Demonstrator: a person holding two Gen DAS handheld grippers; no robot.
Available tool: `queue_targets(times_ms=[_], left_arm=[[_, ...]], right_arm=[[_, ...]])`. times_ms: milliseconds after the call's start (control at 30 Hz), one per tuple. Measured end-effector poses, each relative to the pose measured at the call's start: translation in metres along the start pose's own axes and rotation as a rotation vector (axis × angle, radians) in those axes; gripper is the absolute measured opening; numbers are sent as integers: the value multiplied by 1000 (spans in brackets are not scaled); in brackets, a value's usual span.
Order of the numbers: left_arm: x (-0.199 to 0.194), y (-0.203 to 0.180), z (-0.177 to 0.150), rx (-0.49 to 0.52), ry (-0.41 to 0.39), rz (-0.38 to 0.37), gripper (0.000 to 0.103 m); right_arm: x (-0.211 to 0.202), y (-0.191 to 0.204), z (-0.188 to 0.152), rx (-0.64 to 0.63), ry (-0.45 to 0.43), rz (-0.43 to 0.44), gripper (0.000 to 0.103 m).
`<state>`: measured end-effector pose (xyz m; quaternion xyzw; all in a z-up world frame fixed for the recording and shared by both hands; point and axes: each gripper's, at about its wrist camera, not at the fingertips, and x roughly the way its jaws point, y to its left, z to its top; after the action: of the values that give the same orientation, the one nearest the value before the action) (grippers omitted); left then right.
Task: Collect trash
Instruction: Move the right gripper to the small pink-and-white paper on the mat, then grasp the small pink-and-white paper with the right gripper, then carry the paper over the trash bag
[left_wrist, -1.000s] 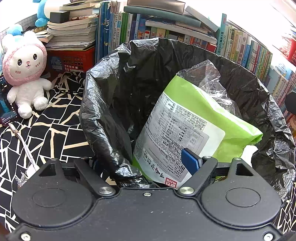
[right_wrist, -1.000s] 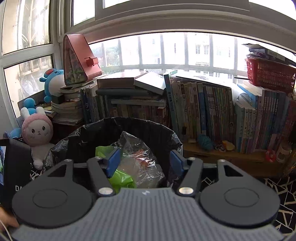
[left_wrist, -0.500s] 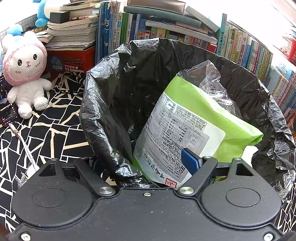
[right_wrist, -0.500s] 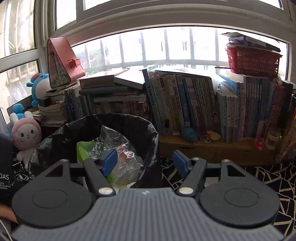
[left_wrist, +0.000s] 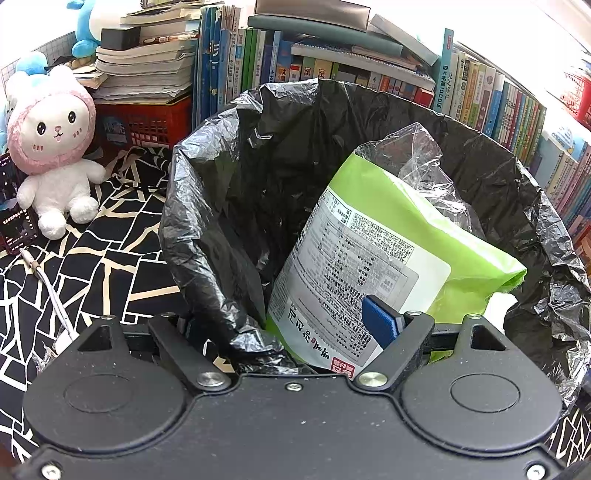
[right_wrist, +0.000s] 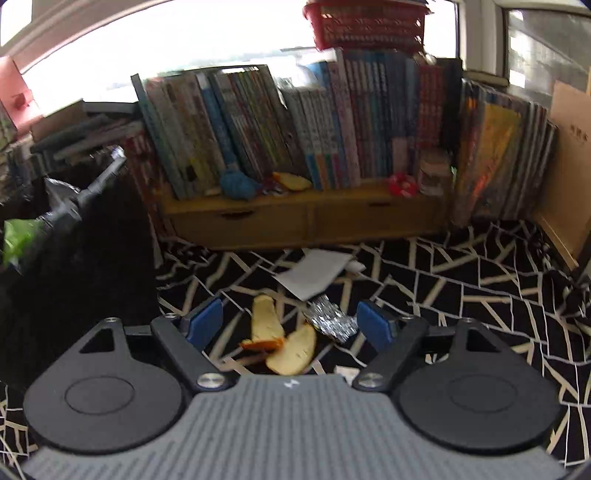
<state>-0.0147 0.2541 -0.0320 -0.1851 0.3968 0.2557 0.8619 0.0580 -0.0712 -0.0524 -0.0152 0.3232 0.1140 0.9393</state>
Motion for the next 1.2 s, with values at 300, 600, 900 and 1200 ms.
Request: queue_targets(times_ms=[300,600,900,1200], left_arm=[[0,-1,0,8,-3,6,82],[-2,-2,-1,1,-20,15,82],[-2,-2,0,-4,-24,22,82],[-2,-1,0,-7,-29,16,82]], right_arm=[[45,-17,-47,3,145,-85,87],[87,-31,-55,29,200,-142,59],[104,-35,-55,31,272,-118,29],[48,-39,-13,89,92,-9,28]])
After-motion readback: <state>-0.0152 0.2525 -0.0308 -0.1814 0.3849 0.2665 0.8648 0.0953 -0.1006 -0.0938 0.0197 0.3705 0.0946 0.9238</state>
